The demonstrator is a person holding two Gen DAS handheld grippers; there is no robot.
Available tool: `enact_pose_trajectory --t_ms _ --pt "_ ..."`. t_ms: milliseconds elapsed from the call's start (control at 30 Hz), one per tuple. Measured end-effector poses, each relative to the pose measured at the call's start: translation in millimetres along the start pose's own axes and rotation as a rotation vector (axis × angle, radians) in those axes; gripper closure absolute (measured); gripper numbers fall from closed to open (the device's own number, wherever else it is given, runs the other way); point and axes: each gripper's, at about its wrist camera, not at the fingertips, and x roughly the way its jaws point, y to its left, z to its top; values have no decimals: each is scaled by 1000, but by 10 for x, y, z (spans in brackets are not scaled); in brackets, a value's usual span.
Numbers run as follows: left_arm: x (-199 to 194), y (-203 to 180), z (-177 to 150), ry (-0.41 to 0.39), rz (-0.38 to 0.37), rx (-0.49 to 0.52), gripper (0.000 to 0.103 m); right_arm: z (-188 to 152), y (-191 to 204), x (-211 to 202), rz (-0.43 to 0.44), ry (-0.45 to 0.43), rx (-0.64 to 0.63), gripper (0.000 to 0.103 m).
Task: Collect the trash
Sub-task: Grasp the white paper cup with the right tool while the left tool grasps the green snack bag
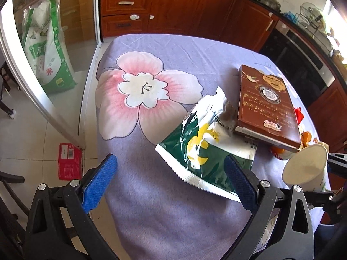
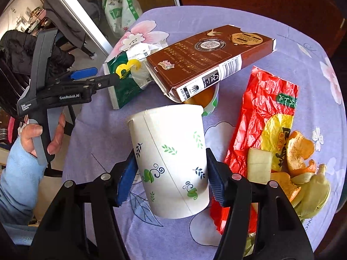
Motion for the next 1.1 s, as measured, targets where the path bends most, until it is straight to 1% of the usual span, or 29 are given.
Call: enact_pose_trajectory --t_ms 67,100,133,167,200,267,300,333,367,400,433,467,533,633,767,900,1100 --pt "46 -8 46 2 -21 -1 8 12 -33 0 -8 -2 10 44" --pt "59 -29 55 -1 -22 2 11 15 -58 -2 -12 -3 17 44" --pt "67 -54 67 -5 -27 10 16 9 -76 -12 -14 -4 22 44" --pt "72 -82 76 -7 -33 21 18 8 -97 -12 -15 -3 29 44" --pt "79 -114 82 -7 -42 31 24 4 -118 -10 -15 -2 36 44" --pt "84 -180 73 -7 -50 54 32 -12 -141 -10 -15 1 44 44" --pt "85 -224 63 -9 -51 69 37 -22 -149 -12 -15 1 46 44" --pt "83 -262 47 -11 -52 83 48 -30 -152 -10 -14 2 48 44" --pt "84 -298 26 -10 -47 95 53 -36 -157 -11 -13 3 49 44" --pt "77 -334 3 -12 -39 104 66 -44 -155 -15 -12 3 49 44" --pt "69 -371 -21 -14 -35 110 75 -49 -155 -18 -12 2 49 44" --pt "50 -402 -50 -18 -28 113 78 -48 -152 -15 -11 1 48 44" --pt "0 -471 -119 -27 -4 124 89 -64 -149 -37 -12 -4 47 44" --pt "-109 -607 -239 -39 21 152 96 -101 -161 -62 -13 -9 50 44" --pt "-235 -723 -429 -14 67 144 97 -187 -170 -107 -13 -17 49 44" --pt "-379 -774 -643 16 64 109 97 -301 -195 -196 -8 -36 56 44" --pt "-683 -970 -881 -6 63 102 97 -456 -287 -360 14 -66 87 44"
